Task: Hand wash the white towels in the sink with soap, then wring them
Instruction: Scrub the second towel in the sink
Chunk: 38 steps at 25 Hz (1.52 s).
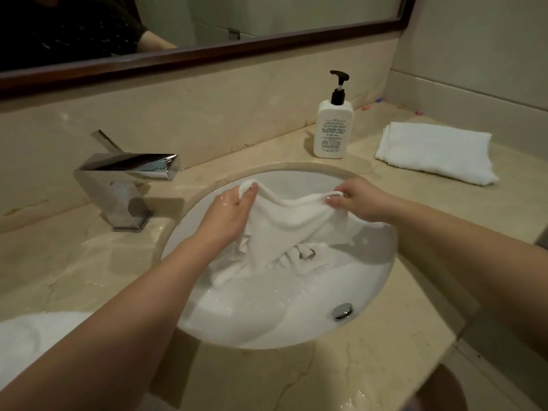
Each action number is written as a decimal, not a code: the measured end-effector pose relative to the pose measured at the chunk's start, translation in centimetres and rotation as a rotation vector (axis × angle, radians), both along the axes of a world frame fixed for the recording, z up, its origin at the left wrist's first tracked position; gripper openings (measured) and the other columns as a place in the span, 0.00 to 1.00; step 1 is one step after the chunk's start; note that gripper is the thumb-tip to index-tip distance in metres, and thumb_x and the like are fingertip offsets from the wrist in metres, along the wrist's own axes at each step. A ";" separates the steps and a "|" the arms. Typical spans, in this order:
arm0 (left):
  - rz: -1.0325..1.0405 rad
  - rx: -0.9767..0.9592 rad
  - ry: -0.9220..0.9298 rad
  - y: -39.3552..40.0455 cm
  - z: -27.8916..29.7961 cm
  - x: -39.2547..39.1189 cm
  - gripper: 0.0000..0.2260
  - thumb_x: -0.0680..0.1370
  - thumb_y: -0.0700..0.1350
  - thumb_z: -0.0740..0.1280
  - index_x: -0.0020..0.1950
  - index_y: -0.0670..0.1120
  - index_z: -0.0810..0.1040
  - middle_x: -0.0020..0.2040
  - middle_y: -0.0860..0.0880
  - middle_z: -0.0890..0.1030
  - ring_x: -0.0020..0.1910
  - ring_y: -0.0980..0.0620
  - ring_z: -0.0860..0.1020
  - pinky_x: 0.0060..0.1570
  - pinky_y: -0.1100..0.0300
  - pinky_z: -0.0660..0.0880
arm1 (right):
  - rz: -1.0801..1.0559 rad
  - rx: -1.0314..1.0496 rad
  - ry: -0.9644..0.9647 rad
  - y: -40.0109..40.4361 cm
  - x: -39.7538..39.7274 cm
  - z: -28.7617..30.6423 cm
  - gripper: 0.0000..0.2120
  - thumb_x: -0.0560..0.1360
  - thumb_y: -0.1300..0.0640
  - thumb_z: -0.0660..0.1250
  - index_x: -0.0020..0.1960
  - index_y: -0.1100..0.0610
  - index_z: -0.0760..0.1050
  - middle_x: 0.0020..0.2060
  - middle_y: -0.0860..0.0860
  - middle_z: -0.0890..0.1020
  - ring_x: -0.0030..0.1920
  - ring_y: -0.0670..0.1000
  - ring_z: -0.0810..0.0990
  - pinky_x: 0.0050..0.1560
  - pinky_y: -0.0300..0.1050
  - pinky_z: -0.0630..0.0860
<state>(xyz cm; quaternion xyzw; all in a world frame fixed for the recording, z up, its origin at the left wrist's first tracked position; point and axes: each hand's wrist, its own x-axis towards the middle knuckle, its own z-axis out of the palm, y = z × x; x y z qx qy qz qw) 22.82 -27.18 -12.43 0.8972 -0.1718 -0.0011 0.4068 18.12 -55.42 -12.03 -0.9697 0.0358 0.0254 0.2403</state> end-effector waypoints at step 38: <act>0.460 -0.624 0.282 -2.1 -0.4 0.9 0.24 0.82 0.65 0.58 0.52 0.44 0.78 0.44 0.46 0.82 0.50 0.42 0.82 0.52 0.48 0.78 | -0.257 1.181 -0.170 15.6 1.2 0.5 0.12 0.80 0.47 0.67 0.44 0.55 0.75 0.36 0.48 0.81 0.38 0.46 0.82 0.40 0.41 0.78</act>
